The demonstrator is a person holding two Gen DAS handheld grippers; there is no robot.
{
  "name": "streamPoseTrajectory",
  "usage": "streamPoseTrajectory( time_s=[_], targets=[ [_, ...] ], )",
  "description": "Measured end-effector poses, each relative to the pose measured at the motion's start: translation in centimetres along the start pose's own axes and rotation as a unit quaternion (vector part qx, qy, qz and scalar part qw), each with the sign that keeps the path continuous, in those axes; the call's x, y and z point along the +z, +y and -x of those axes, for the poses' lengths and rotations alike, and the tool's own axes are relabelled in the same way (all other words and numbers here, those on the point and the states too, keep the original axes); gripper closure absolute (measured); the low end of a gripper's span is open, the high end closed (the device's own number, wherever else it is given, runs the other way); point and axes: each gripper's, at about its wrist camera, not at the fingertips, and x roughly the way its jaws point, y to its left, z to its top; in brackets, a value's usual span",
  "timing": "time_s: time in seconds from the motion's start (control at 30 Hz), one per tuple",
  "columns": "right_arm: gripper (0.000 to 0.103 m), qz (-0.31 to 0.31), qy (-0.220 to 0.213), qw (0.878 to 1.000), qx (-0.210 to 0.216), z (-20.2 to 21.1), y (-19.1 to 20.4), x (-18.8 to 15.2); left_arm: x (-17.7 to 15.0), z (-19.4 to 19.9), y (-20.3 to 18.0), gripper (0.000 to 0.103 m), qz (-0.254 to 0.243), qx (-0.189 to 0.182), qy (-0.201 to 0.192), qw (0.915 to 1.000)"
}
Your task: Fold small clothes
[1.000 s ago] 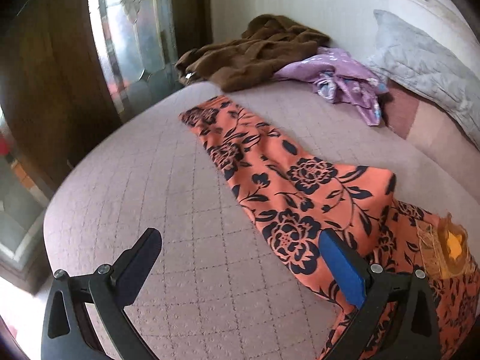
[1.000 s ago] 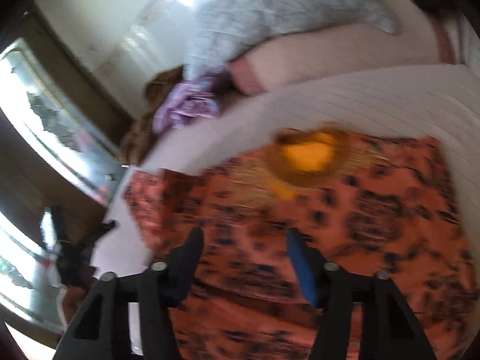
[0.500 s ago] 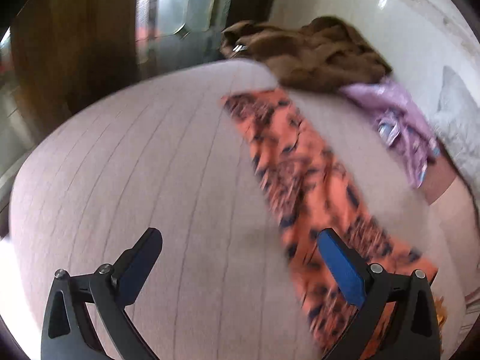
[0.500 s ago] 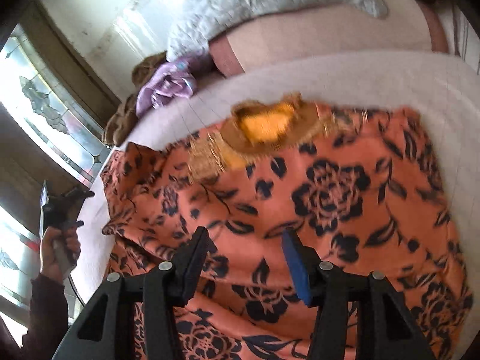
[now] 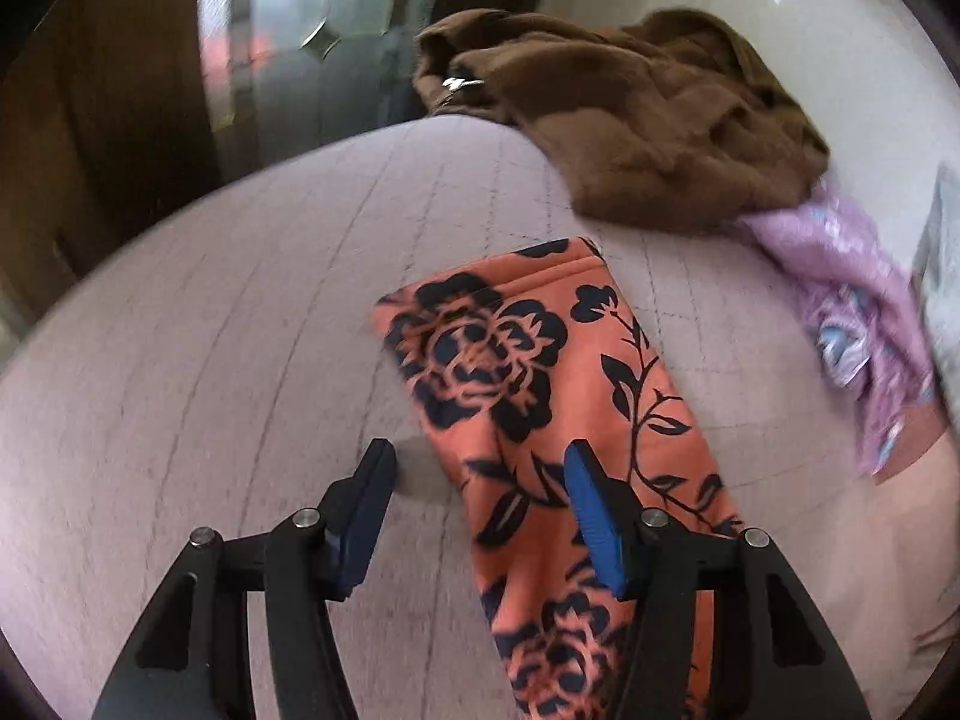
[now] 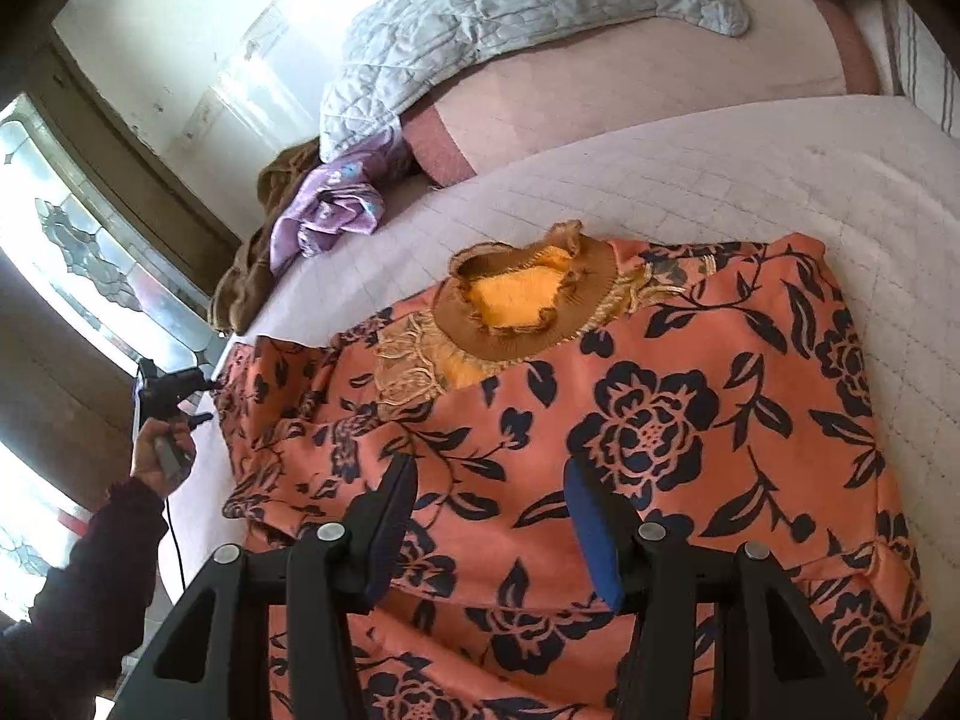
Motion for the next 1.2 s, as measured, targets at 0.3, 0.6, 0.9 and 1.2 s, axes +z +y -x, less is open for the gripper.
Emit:
streamPoseTrajectory(
  time_s=[0.3,0.6,0.9,1.2],
  targets=[
    [0.048,-0.027,-0.049,0.998,-0.011,2.1,-1.4,1.0,1.2,6.2,-1.6,0.098,0.0,-0.058,-0.035,0.9977],
    [0.048,-0.059,-0.117,0.991,-0.005,7.1,-3.1,1.7,-3.5,24.1,-12.5,0.099,-0.156,-0.148,-0.102,0.9713],
    [0.048,-0.131,-0.179,0.975,-0.008,12.6,-8.1,1.9,-17.9,39.2,-27.1,0.099,-0.323,-0.254,-0.113,0.9046],
    [0.029,-0.194,-0.209,0.958,0.004,17.2,-13.5,1.5,-33.2,41.1,-34.7,0.036,-0.448,-0.295,-0.024,0.8438]
  ],
)
